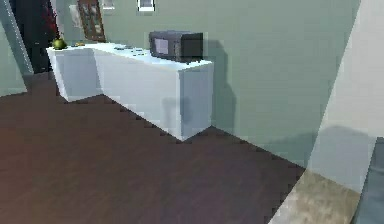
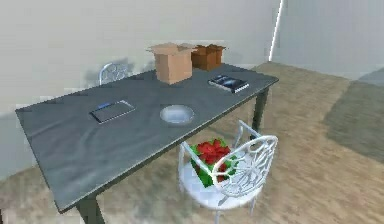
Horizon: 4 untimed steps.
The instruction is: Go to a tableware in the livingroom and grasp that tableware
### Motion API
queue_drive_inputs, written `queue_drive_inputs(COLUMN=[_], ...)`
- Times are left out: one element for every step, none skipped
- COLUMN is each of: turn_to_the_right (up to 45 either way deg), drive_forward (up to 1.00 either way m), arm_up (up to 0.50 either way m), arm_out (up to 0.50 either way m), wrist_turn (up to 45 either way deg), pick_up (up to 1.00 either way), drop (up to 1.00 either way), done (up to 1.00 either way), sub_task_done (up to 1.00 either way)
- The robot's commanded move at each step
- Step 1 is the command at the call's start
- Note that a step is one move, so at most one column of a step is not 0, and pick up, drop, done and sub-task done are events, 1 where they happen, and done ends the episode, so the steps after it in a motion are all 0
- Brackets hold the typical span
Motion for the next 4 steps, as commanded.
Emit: queue_drive_inputs(turn_to_the_right=[45.0,45.0,42.0,0.0], drive_forward=[0.00,0.00,0.00,0.85], arm_up=[0.00,0.00,0.00,0.00], arm_out=[0.00,0.00,0.00,0.00], wrist_turn=[0.0,0.0,0.0,0.0], pick_up=[0.00,0.00,0.00,0.00], drop=[0.00,0.00,0.00,0.00], done=[0.00,0.00,0.00,0.00], sub_task_done=[0.00,0.00,0.00,0.00])
